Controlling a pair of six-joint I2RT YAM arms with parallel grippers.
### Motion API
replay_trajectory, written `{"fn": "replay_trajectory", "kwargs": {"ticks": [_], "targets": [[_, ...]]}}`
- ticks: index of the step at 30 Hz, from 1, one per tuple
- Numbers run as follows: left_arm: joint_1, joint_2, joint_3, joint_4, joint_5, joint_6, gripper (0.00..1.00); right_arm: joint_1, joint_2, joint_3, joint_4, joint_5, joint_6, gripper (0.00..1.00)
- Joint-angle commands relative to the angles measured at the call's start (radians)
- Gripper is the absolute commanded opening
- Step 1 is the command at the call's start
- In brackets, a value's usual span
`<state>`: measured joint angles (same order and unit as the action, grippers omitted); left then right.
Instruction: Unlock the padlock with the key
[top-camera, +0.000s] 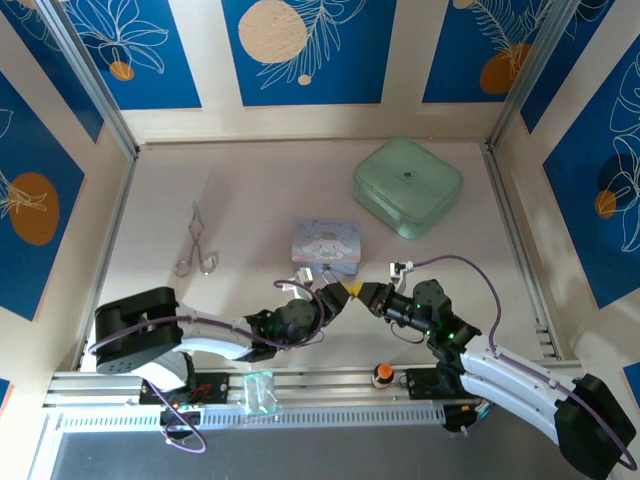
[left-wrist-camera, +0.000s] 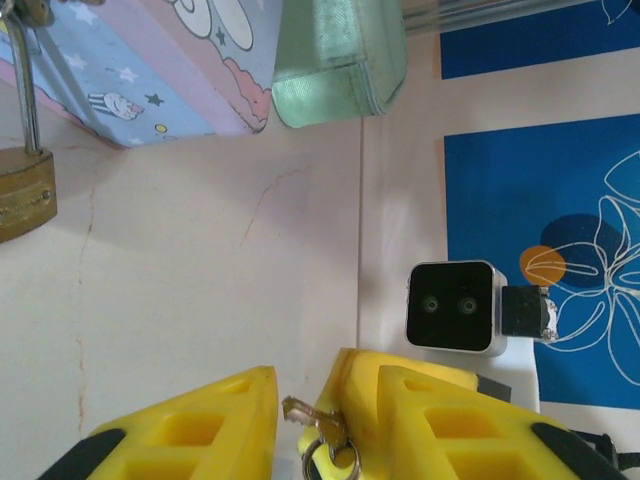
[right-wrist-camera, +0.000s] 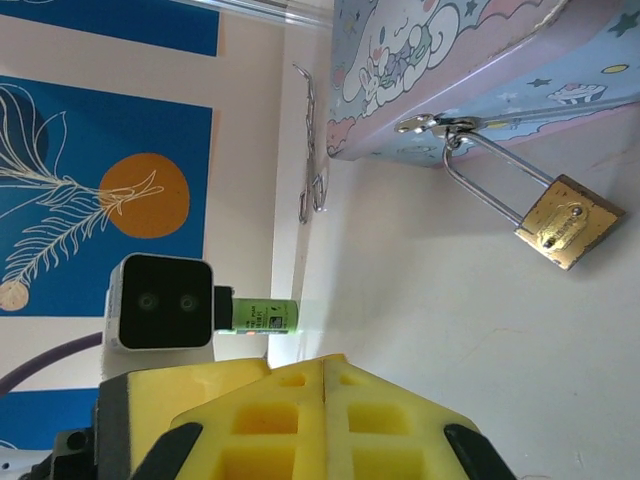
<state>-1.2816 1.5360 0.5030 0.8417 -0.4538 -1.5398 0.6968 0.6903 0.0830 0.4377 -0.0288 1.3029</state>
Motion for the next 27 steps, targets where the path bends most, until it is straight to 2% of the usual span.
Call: {"fn": "replay_trajectory", "kwargs": {"ticks": [1,6,10,13,14,16,17,18,20,22,25,27], "targets": [[-0.008,0.031,0.000,0.083,-0.017,-0.006,0.30,0.015,-0.009,0.001,0.029,0.017,0.009,0.00],[-0.005,0.006,0.012,0.047,-0.023,0.017,0.10,0.038,-0.009,-0.005,0.029,0.036,0.008,0.00],[-0.004,-0.004,0.011,0.034,-0.018,0.023,0.00,0.043,-0.009,-0.003,0.026,0.035,0.003,0.00],[0.002,-0.002,0.000,0.052,-0.010,0.035,0.00,0.037,-0.011,0.009,0.008,0.005,-0.036,0.00],[0.005,-0.008,-0.002,0.052,-0.003,0.053,0.00,0.027,-0.016,0.025,-0.018,-0.031,-0.080,0.12],[0.017,-0.036,0.001,0.015,0.015,0.105,0.00,-0.013,-0.027,0.084,-0.163,-0.097,-0.171,0.73],[0.025,-0.060,0.008,-0.037,0.026,0.140,0.00,-0.057,-0.028,0.115,-0.243,-0.142,-0.196,0.87],[0.034,-0.089,0.018,-0.102,0.037,0.166,0.00,-0.102,-0.025,0.125,-0.261,-0.201,-0.207,0.97],[0.062,-0.152,0.038,-0.212,0.064,0.272,0.00,-0.206,-0.012,0.124,-0.233,-0.333,-0.206,0.99],[0.090,-0.207,0.055,-0.297,0.100,0.371,0.00,-0.268,0.020,0.149,-0.247,-0.415,-0.234,0.99],[0.130,-0.281,0.078,-0.368,0.179,0.543,0.00,-0.291,0.101,0.241,-0.343,-0.491,-0.325,0.99],[0.140,-0.338,0.095,-0.439,0.182,0.636,0.00,-0.291,0.158,0.314,-0.441,-0.513,-0.374,0.99]]}}
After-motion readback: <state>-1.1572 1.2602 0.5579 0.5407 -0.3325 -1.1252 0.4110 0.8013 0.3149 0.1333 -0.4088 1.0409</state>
